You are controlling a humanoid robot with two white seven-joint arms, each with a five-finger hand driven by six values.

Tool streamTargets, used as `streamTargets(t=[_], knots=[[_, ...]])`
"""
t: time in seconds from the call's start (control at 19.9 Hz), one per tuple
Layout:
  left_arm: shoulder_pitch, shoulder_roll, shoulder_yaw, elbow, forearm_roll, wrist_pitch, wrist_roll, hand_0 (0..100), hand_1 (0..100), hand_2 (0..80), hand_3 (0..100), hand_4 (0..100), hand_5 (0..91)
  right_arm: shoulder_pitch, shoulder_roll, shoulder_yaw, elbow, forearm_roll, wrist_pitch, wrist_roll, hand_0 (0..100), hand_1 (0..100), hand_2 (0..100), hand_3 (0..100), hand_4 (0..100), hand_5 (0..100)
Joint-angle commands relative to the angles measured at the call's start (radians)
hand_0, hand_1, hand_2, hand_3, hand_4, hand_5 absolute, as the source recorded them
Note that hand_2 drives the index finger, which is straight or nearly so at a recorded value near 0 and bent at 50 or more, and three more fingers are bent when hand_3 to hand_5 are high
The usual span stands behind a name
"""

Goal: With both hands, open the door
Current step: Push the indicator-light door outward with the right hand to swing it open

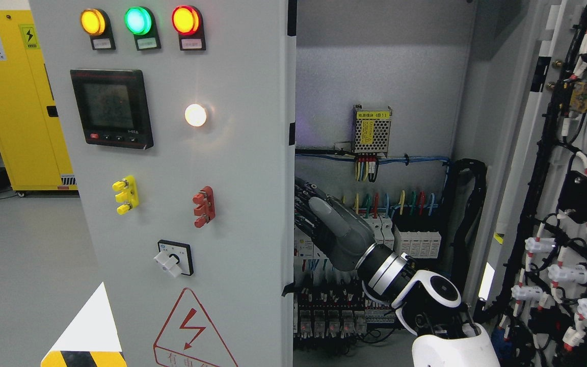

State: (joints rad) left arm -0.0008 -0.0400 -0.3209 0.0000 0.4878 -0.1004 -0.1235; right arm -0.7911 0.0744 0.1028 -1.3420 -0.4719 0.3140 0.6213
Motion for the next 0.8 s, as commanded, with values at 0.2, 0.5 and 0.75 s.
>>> streamTargets(t=[0.2,0.5,0.75], knots=[[-0.031,0.000,0.000,0.006,0.000,-0.001,-0.001,12,56,0.0,0,0,0.0,0.079,-0.033,0.064,-0.123,-0.112,0.003,0.014,0,50,4,0,0,0],[-0.031,0.002,0.000,0.006,0.000,-0.001,-0.001,12,56,0.0,0,0,0.0,0.138,-0.042,0.129,-0.204,-0.154,0.014,0.015,0,50,4,0,0,0],[-0.031,0.003,0.000,0.006,0.000,-0.001,-0.001,12,56,0.0,0,0,0.0,0.167,-0.044,0.210,-0.223,-0.166,0.016,0.014,0,50,4,0,0,0]])
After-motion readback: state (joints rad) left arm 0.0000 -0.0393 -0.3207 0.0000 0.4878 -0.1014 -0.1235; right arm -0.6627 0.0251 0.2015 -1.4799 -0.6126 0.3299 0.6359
